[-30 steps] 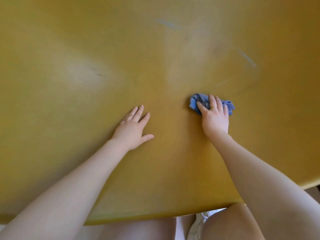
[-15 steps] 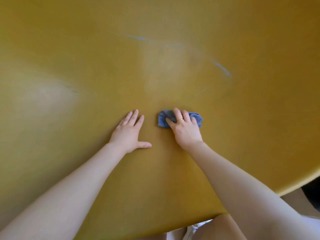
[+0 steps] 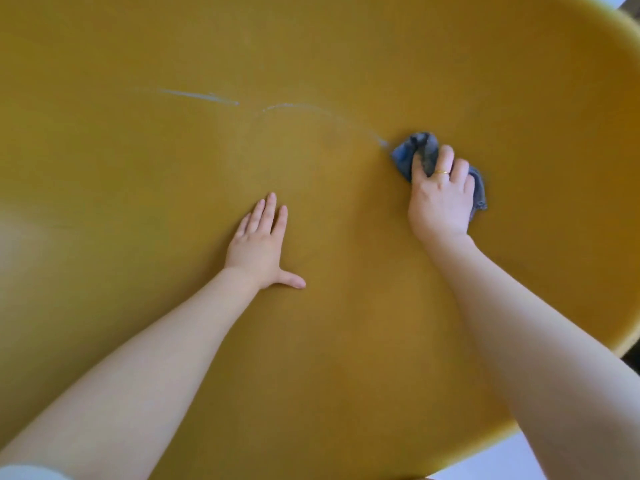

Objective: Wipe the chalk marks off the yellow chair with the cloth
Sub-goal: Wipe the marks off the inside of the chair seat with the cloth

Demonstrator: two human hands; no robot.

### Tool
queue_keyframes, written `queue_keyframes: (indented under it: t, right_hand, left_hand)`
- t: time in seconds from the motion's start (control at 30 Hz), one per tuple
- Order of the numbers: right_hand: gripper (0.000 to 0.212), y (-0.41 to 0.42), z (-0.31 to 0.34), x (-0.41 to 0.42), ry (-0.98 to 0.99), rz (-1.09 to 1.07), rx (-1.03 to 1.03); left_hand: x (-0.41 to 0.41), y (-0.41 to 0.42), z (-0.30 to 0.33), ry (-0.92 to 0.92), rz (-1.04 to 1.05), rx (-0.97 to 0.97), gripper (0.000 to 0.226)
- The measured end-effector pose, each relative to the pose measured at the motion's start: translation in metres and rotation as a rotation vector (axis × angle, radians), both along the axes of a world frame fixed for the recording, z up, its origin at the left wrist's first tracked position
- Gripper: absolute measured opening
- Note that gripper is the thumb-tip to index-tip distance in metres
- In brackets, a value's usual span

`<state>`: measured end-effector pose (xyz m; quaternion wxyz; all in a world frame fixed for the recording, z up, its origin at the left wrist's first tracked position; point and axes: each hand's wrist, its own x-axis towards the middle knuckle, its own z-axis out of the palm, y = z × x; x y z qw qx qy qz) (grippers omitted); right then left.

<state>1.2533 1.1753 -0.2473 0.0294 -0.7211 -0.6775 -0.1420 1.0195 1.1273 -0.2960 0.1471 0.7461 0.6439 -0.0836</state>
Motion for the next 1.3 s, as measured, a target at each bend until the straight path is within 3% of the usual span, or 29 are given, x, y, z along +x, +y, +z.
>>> queue_keyframes:
  t: [0.13,0.23,0.4,0.5,0.6,0.67,0.9,1.07,1.3]
  right_hand:
    - [0.069,-0.022,-0.032,-0.046,0.055,0.183,-0.172]
    - [0.052,-0.048,-0.047,-0.082,0.139,0.255,-0.305]
    - [0.053,-0.041,-0.045,-0.072,0.032,0.400,-0.421]
    - [0.051,-0.016,-0.030,-0.047,-0.026,0.341,-0.336]
    - [0.047,0.016,-0.011,-0.024,-0.122,0.201,-0.070]
    - [0.047,0.028,0.003,-0.007,-0.155,0.112,-0.002]
    - [0.052,0.038,-0.004,-0.032,0.079,0.092,0.123]
    - [0.051,0.003,-0.040,-0.099,0.169,0.319,-0.227]
    - [0.049,0.005,-0.037,-0.099,0.116,0.427,-0.323]
  left_hand:
    - [-0.002,0.000,-0.001,-0.028,-0.012,0.005,0.133]
    - [-0.003,-0.001,-0.002,-0.043,-0.015,0.016,0.133]
    - [-0.004,-0.002,-0.003,-0.055,-0.013,0.027,0.132]
    - [-0.004,-0.001,-0.002,-0.049,-0.016,0.026,0.132]
    - [-0.004,0.000,-0.003,-0.051,-0.021,0.021,0.132]
    - [-0.005,-0.001,-0.003,-0.059,-0.018,0.022,0.132]
    - [-0.006,0.000,-0.004,-0.078,-0.016,0.028,0.133]
    - [-0.008,0.000,0.000,-0.094,-0.020,0.001,0.130]
    - [-0.036,-0.012,0.013,-0.010,-0.020,0.037,0.117]
